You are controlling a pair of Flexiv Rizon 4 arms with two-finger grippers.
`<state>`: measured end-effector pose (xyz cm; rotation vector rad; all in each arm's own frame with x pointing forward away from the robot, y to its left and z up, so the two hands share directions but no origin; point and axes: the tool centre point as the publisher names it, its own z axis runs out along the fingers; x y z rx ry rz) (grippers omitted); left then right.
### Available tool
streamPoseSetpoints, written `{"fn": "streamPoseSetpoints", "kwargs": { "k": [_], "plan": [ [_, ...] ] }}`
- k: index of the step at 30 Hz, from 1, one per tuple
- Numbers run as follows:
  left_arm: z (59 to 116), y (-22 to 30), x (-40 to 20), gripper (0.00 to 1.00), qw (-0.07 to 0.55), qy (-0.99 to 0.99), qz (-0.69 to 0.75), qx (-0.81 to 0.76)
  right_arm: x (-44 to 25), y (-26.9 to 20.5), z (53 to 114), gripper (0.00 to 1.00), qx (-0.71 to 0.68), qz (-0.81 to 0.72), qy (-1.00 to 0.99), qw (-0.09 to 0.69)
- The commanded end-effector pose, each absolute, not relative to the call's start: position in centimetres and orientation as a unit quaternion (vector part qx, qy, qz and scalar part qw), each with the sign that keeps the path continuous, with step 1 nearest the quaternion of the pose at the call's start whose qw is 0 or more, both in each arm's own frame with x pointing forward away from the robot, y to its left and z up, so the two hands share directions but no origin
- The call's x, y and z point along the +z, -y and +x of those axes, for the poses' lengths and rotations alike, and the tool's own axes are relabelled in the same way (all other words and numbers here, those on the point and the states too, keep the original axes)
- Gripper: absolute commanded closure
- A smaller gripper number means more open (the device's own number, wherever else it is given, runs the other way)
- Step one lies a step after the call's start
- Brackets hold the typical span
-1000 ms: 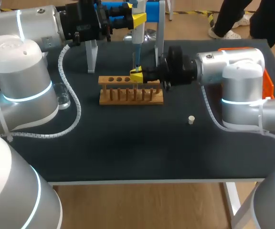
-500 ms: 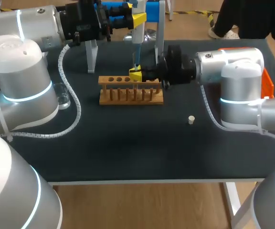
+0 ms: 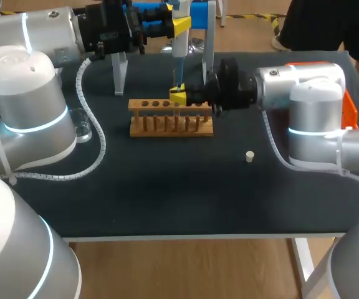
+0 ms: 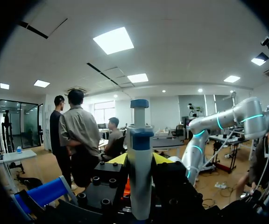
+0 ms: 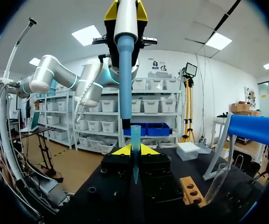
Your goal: Invert the test tube, pick up the pipette, mount the tip to pipette, aspirate from beaker and dispense into the tube, eject the tip, return the pipette, and cap with the stopper.
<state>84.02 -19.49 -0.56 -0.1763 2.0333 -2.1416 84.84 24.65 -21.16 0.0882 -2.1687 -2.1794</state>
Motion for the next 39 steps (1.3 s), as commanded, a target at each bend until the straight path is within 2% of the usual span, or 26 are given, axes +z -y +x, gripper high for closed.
{"fn": "streamPoseSetpoints", "kwargs": {
  "k": [1,39],
  "plan": [
    [84.05,19.39,-0.56,1.0,0.091,-0.685,-0.058,-0.721,-21.52,-24.42,84.6,1.0,-0.706,0.028,0.707,0.034],
    [84.05,19.39,-0.56,1.0,0.091,-0.685,-0.058,-0.721,-20.84,-24.53,83.88,1.0,-0.71,0.045,0.702,0.029]
  ]
}}
